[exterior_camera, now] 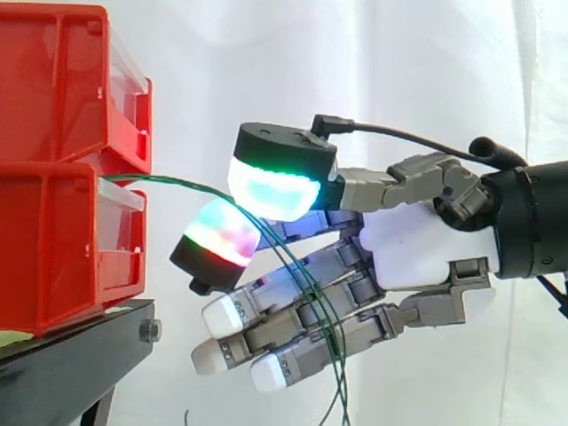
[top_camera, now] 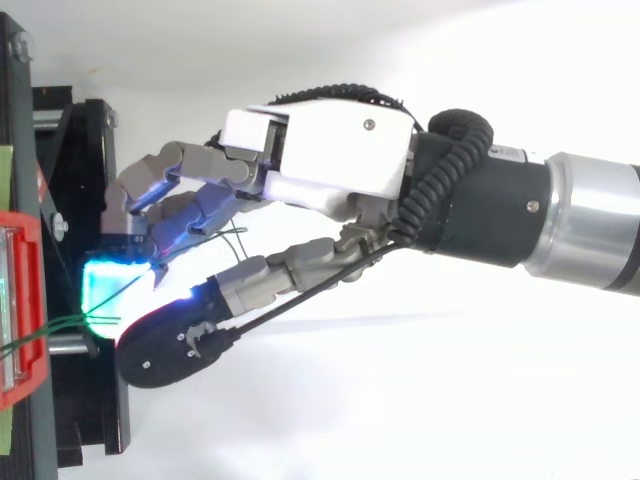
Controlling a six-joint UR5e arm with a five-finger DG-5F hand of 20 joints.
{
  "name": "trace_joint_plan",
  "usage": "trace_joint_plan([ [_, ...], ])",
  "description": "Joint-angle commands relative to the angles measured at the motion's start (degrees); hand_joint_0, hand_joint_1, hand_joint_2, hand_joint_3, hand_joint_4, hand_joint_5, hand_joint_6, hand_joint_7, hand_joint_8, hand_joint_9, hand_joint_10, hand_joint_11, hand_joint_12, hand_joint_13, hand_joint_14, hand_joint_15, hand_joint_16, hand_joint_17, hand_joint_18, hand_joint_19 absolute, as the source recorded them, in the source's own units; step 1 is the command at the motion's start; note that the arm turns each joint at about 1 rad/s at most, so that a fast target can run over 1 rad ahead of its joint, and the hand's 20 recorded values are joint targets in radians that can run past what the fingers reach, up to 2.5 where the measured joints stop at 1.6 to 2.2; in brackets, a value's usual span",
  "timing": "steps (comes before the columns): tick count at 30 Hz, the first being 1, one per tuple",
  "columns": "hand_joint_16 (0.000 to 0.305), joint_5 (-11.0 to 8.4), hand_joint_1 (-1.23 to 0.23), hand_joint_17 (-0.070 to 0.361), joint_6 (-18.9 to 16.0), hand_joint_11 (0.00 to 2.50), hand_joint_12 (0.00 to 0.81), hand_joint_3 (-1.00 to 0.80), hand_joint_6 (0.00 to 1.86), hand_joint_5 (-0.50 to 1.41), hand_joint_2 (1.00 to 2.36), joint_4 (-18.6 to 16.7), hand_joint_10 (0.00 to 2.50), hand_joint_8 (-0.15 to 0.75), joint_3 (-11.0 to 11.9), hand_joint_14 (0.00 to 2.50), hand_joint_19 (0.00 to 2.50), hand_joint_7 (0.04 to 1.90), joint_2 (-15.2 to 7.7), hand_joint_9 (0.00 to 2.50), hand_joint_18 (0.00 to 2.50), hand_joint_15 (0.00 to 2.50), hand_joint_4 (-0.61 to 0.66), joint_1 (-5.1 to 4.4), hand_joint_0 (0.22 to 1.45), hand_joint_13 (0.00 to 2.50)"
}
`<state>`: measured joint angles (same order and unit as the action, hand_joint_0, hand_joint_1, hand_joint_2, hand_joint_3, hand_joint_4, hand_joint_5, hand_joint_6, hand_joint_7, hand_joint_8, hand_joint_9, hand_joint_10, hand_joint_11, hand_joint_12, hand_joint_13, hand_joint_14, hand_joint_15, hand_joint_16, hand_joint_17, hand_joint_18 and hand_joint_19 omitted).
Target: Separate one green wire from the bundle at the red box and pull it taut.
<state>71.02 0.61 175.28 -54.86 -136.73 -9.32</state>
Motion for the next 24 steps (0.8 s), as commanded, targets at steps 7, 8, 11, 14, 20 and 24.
trace_joint_plan([
  [7,0.048,0.08,-0.87,0.107,-0.7,0.42,0.327,-0.30,0.91,-0.14,1.02,0.1,0.01,0.258,-0.5,0.01,0.41,0.98,0.1,0.75,0.55,0.23,0.04,-0.17,0.64,0.52],
  [8,0.048,0.08,-0.89,0.107,-0.7,0.41,0.327,-0.32,0.91,-0.15,1.01,0.1,0.01,0.260,-0.5,0.01,0.41,0.97,0.1,0.75,0.55,0.23,0.04,-0.17,0.65,0.52],
  [11,0.047,0.17,-0.95,0.106,-2.0,0.42,0.322,-0.44,0.92,-0.15,1.00,0.2,0.01,0.254,-0.5,0.01,0.40,0.92,0.1,0.74,0.55,0.22,0.05,-0.08,0.69,0.52],
  [14,0.047,1.14,-0.98,0.105,-2.4,0.42,0.321,-0.50,0.91,-0.15,1.00,1.6,0.01,0.251,-0.3,0.01,0.40,0.92,0.2,0.74,0.55,0.22,0.06,0.09,0.69,0.52],
  [20,0.046,1.31,-0.94,0.104,-2.6,0.41,0.318,-0.50,0.91,-0.14,1.00,3.8,0.01,0.247,-0.3,0.01,0.40,0.92,1.0,0.75,0.56,0.23,0.11,0.27,0.62,0.52],
  [24,0.048,1.31,-0.74,0.108,-2.6,0.41,0.327,-0.50,0.89,-0.13,1.00,5.7,0.01,0.261,-0.4,0.01,0.41,0.93,1.8,0.78,0.57,0.24,0.12,0.36,0.55,0.53],
])
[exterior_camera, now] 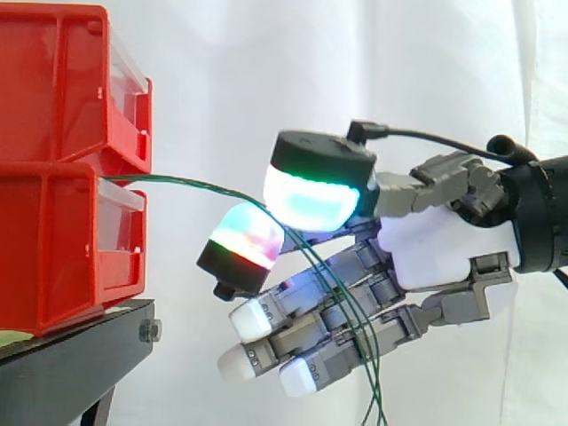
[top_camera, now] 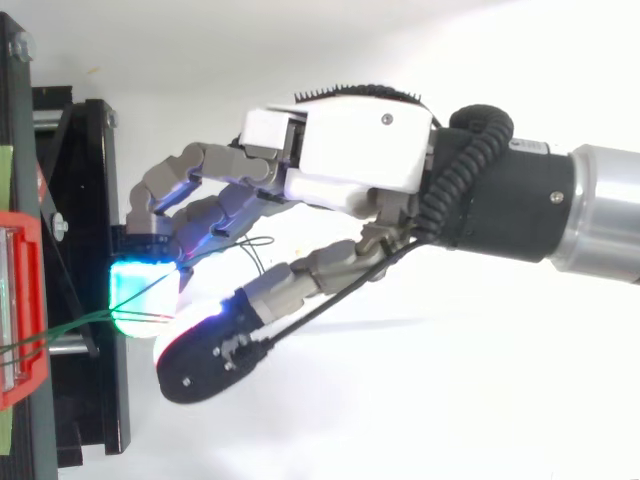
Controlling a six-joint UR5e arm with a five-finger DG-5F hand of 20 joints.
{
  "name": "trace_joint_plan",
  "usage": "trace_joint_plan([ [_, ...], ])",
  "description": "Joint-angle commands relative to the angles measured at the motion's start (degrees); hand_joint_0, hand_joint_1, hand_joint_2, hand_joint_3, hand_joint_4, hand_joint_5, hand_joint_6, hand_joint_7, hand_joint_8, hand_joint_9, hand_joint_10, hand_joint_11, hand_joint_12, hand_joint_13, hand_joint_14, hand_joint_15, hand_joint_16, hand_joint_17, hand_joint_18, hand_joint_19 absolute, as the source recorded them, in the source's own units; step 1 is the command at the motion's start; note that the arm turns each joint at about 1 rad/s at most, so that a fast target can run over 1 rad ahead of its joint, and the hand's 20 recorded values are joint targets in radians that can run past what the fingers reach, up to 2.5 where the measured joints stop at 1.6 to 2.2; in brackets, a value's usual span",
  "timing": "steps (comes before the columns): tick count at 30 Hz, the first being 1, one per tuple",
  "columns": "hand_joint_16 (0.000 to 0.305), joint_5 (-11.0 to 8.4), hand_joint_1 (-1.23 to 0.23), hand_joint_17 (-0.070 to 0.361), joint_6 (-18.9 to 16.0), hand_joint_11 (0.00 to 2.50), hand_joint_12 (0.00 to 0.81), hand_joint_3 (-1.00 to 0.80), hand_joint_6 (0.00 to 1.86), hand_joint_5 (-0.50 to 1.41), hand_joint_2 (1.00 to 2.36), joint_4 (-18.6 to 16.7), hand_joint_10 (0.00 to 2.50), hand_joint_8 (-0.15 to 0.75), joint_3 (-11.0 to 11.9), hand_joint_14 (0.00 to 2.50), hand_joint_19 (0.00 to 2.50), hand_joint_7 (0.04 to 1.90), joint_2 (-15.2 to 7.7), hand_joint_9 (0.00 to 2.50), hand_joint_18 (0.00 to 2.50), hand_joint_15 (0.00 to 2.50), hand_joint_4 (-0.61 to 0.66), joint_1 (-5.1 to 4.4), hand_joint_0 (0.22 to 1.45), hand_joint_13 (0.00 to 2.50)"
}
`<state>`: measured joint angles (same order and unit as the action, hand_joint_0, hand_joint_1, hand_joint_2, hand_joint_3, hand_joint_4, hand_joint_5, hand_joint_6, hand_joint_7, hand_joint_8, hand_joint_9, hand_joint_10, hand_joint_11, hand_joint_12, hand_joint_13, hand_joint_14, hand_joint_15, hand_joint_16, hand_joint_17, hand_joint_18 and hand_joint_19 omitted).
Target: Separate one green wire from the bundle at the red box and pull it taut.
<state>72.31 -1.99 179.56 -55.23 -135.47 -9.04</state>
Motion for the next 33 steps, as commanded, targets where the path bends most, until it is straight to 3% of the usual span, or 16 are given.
trace_joint_plan([
  [1,0.048,0.11,-0.71,0.109,0.0,0.41,0.331,-0.50,0.89,-0.13,1.00,2.2,0.01,0.264,0.0,0.01,0.41,0.94,0.9,0.78,0.57,0.24,0.13,0.16,0.54,0.53],
  [11,0.049,0.03,-0.62,0.110,0.3,0.41,0.331,-0.43,0.88,-0.13,1.01,4.3,0.01,0.268,0.0,0.01,0.43,0.97,1.9,0.80,0.56,0.25,0.13,0.60,0.56,0.53],
  [18,0.048,0.03,-0.79,0.108,0.5,0.41,0.326,-0.34,0.89,-0.14,1.01,4.3,0.01,0.263,0.5,0.01,0.43,0.98,1.9,0.78,0.55,0.25,0.11,0.86,0.59,0.53],
  [22,0.047,0.03,-0.93,0.105,0.8,0.42,0.323,-0.41,0.90,-0.15,1.01,4.3,0.01,0.253,0.6,0.01,0.41,0.96,2.0,0.76,0.55,0.24,0.00,1.04,0.68,0.53],
  [26,0.046,0.11,-0.97,0.103,0.8,0.42,0.314,-0.50,0.91,-0.16,1.00,4.3,0.02,0.246,0.6,0.01,0.40,0.92,2.0,0.75,0.57,0.23,-0.01,1.22,0.74,0.54],
  [31,0.046,0.11,-1.00,0.103,0.8,0.42,0.312,-0.50,0.91,-0.16,1.00,4.5,0.01,0.239,0.6,0.01,0.40,0.91,2.0,0.75,0.58,0.23,0.06,1.39,0.70,0.54],
  [33,0.046,0.20,-0.97,0.103,0.8,0.42,0.311,-0.50,0.90,-0.15,1.00,4.7,0.01,0.245,0.6,0.01,0.41,0.91,2.0,0.77,0.58,0.25,0.09,1.39,0.63,0.54],
])
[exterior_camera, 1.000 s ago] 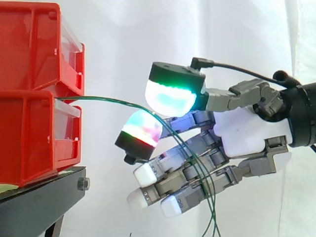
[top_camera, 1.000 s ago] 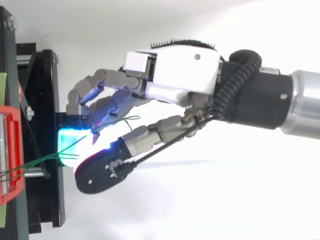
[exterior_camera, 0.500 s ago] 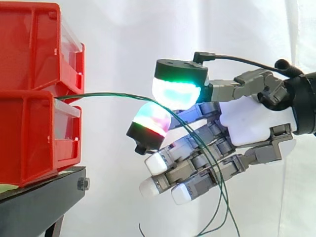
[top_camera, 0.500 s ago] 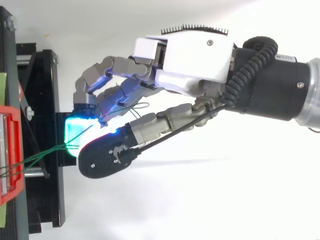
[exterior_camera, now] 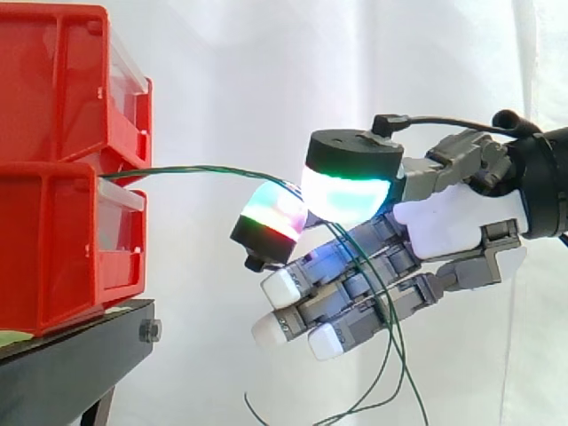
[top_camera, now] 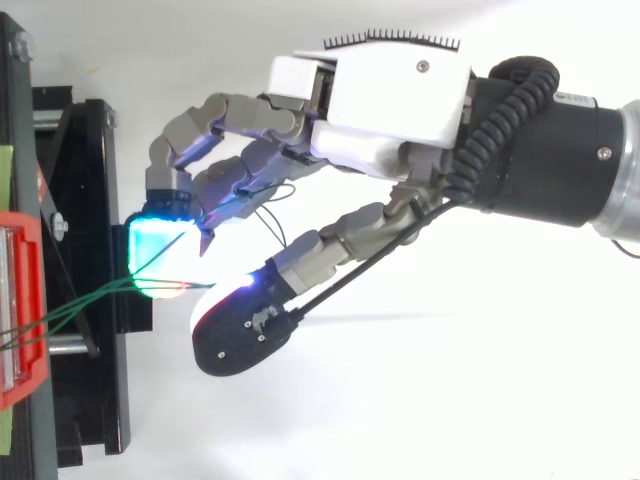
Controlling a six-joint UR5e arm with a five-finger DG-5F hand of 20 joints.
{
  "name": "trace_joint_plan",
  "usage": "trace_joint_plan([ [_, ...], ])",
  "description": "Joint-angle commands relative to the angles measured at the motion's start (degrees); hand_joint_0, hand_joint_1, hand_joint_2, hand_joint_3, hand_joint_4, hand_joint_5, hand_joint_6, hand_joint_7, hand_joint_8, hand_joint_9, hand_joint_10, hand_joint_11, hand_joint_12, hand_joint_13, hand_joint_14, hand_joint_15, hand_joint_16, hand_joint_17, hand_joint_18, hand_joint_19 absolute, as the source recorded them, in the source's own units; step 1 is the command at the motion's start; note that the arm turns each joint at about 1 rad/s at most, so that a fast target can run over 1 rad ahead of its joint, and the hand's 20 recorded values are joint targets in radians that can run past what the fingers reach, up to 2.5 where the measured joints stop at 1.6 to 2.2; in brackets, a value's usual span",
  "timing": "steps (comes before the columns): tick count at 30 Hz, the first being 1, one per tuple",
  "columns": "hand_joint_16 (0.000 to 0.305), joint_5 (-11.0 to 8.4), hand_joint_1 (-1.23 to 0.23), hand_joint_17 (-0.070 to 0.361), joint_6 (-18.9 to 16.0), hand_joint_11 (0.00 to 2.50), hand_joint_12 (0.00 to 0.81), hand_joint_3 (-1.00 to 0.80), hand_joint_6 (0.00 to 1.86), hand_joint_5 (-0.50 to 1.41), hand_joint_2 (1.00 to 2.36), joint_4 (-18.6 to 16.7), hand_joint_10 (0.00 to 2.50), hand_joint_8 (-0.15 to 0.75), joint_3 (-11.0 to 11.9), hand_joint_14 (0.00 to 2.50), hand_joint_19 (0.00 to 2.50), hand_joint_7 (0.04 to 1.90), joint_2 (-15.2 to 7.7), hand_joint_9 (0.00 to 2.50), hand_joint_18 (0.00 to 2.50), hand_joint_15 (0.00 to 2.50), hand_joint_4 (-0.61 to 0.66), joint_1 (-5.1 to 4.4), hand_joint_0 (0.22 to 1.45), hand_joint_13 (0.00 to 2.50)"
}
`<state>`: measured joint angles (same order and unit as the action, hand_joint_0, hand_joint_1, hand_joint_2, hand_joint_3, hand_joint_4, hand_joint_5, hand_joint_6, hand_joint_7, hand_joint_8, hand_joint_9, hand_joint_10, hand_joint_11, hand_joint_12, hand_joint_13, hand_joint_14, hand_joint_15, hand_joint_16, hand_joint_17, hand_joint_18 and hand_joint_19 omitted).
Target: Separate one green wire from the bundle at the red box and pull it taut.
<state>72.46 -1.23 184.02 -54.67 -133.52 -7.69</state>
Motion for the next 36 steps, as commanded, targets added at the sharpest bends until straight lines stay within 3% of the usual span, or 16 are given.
trace_joint_plan([
  [1,0.046,0.14,-0.91,0.104,0.0,0.41,0.315,-0.50,0.90,-0.14,1.00,0.3,0.01,0.248,0.0,0.01,0.42,0.92,0.0,0.77,0.58,0.25,0.10,0.22,0.59,0.55],
  [5,0.049,0.23,-0.65,0.110,0.1,0.40,0.332,-0.50,0.88,-0.13,1.00,0.8,0.02,0.262,0.0,0.01,0.43,0.95,0.3,0.81,0.59,0.25,0.11,0.30,0.53,0.56],
  [9,0.048,0.23,-0.58,0.108,0.8,0.41,0.330,-0.47,0.88,-0.13,1.00,2.0,0.01,0.262,0.1,0.01,0.44,0.97,1.0,0.82,0.58,0.26,0.11,0.30,0.56,0.56],
  [25,0.048,0.05,-0.69,0.109,1.1,0.41,0.330,-0.24,0.89,-0.12,1.02,2.2,0.01,0.266,0.3,0.01,0.45,1.01,1.3,0.83,0.57,0.26,0.07,0.22,0.57,0.55],
  [30,0.050,0.05,-0.63,0.112,1.2,0.41,0.337,-0.40,0.88,-0.12,1.01,2.0,0.02,0.269,0.3,0.01,0.44,1.01,1.3,0.84,0.57,0.27,0.11,0.22,0.54,0.55],
  [36,0.050,-0.03,-0.56,0.114,1.2,0.41,0.342,-0.42,0.87,-0.12,1.01,2.1,0.02,0.275,0.3,0.01,0.44,0.99,1.3,0.85,0.57,0.27,0.12,0.22,0.53,0.55],
])
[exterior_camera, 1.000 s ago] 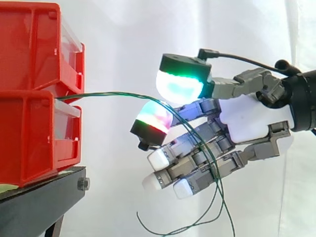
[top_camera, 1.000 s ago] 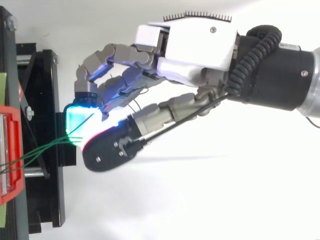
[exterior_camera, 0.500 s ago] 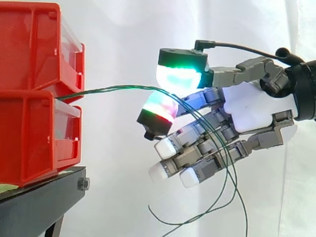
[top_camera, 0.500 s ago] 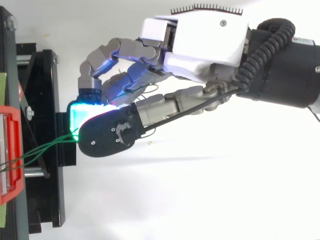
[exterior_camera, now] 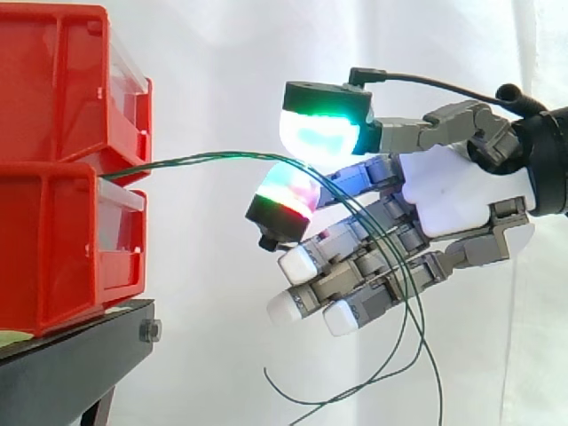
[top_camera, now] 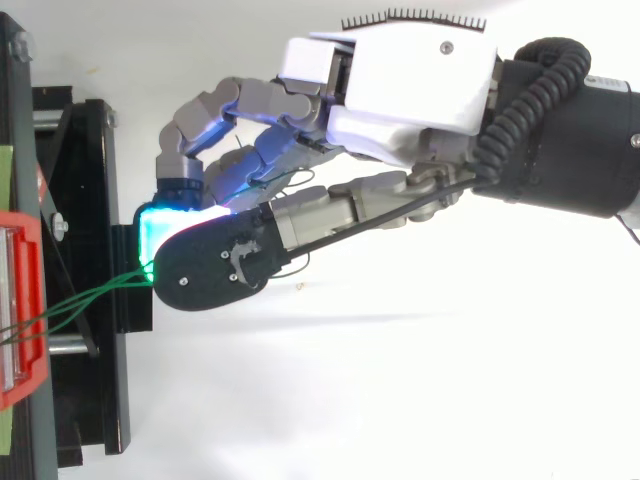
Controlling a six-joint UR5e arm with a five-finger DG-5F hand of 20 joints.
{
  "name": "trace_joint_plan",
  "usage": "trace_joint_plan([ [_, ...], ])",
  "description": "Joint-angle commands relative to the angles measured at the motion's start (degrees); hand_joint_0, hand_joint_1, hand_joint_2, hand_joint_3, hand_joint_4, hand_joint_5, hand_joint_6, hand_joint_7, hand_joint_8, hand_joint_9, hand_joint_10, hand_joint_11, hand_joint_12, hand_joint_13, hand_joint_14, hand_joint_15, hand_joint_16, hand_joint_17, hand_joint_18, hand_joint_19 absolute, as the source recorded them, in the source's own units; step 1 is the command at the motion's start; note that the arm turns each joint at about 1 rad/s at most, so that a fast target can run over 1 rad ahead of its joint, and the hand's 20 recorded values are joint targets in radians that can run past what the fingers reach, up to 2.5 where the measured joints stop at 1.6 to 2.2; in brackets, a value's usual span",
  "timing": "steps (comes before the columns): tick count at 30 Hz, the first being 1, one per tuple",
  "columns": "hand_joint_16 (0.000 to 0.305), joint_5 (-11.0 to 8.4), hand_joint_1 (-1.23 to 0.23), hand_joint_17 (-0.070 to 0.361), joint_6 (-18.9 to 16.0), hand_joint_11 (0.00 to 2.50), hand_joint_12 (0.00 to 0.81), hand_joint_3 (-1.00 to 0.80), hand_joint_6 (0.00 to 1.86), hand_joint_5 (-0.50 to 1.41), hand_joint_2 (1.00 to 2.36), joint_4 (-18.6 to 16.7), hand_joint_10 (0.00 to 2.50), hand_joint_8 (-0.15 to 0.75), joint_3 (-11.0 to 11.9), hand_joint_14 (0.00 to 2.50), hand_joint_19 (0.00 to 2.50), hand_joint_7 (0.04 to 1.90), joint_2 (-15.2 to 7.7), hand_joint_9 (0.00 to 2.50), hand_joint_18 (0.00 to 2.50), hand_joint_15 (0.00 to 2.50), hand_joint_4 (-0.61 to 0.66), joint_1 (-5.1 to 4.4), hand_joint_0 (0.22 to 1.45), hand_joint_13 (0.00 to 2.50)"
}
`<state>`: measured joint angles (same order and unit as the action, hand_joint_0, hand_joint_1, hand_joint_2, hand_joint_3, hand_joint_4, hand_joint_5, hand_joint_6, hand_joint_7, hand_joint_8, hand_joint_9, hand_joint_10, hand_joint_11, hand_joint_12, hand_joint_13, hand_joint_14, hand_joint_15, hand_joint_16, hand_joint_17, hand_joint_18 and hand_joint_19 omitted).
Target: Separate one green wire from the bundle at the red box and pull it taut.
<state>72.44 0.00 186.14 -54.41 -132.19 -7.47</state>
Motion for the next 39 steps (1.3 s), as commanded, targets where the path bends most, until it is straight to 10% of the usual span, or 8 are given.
trace_joint_plan([
  [1,0.050,-0.01,-0.56,0.113,0.0,0.41,0.341,-0.41,0.87,-0.12,1.01,0.1,0.01,0.275,0.0,0.01,0.44,1.00,0.0,0.85,0.57,0.26,0.11,0.00,0.54,0.55],
  [39,0.055,-0.10,-0.72,0.123,0.2,0.39,0.358,-0.09,0.89,-0.09,1.02,-0.2,0.01,0.276,-0.1,0.01,0.42,1.06,0.0,0.90,0.58,0.25,0.01,-0.18,0.56,0.56],
])
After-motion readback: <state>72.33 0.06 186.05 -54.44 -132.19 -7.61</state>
